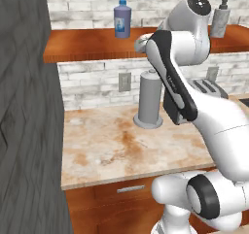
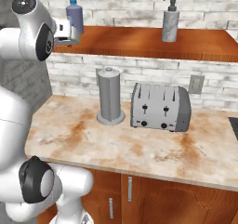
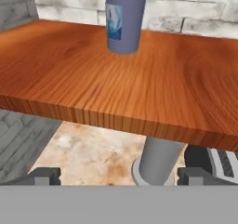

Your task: Locate and retrieve the soap dispenser and soap dispenser from the cabinet. Place them next to the sink.

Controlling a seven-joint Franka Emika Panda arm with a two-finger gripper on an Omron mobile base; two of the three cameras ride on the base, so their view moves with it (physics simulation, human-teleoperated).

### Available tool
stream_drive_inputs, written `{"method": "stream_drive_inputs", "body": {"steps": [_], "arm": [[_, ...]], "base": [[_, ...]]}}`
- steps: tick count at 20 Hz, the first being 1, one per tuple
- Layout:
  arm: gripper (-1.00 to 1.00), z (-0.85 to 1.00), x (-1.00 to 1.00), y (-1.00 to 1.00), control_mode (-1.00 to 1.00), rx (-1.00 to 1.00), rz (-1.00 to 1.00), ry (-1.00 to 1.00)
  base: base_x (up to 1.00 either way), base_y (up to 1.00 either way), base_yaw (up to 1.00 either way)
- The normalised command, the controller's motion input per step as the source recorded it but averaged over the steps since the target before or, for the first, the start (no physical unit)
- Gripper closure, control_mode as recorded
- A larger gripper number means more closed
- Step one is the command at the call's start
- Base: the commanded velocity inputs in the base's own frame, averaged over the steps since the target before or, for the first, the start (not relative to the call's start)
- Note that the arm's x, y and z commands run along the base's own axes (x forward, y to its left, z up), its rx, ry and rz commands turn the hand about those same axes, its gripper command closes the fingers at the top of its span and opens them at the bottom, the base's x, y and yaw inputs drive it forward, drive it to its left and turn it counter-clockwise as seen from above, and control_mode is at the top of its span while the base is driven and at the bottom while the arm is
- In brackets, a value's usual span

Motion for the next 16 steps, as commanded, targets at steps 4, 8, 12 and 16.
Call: {"method": "stream_drive_inputs", "body": {"steps": [4, 8, 12, 16], "arm": [[-1.00, 0.53, 0.65, 0.14, -1.00, 0.00, 0.00, 0.00], [-1.00, 0.08, 0.72, 0.09, -1.00, 0.01, -0.03, 0.06], [-1.00, 0.00, 0.76, 0.09, -1.00, 0.01, -0.01, 0.03], [-1.00, 0.00, 0.61, 0.16, -1.00, 0.00, 0.00, 0.00]], "base": [[0.00, 0.00, 0.00], [0.00, 0.00, 0.00], [0.00, 0.00, 0.00], [0.00, 0.00, 0.00]]}}
